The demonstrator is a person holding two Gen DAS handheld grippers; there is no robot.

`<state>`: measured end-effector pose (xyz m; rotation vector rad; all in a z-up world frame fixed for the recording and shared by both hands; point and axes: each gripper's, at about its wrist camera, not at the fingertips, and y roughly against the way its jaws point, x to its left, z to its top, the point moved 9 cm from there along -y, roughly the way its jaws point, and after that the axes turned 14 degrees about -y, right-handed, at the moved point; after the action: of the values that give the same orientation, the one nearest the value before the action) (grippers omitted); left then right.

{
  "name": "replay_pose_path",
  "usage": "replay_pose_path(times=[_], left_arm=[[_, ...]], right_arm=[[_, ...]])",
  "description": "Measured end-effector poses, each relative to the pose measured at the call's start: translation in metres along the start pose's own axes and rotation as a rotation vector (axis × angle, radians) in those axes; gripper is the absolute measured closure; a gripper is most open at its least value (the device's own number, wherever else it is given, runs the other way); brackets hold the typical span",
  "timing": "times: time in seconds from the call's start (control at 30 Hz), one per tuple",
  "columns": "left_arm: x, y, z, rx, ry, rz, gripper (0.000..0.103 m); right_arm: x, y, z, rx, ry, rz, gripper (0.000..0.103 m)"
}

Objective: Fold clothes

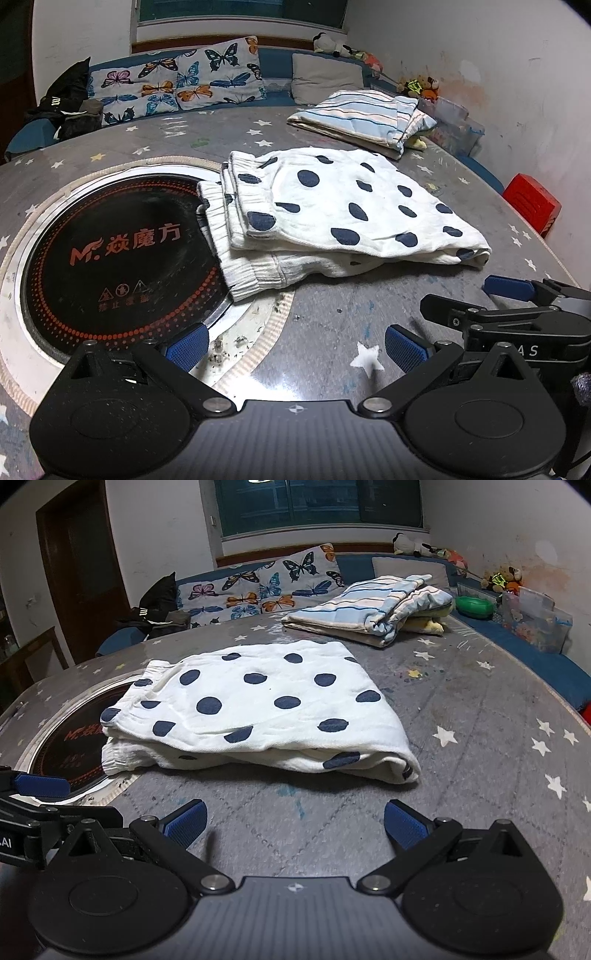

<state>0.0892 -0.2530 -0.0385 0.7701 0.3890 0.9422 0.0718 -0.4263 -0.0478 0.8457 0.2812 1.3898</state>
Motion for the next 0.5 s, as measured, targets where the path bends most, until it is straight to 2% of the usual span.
replay_pose_path(times=[0.5], left_arm=[[0.0008, -0.0051, 0.0049, 0.015, -0.013, 0.017, 0.000]], right_arm=[[-0.0013, -0.0044, 0.0047, -0.002, -0.010, -0.002, 0.000]])
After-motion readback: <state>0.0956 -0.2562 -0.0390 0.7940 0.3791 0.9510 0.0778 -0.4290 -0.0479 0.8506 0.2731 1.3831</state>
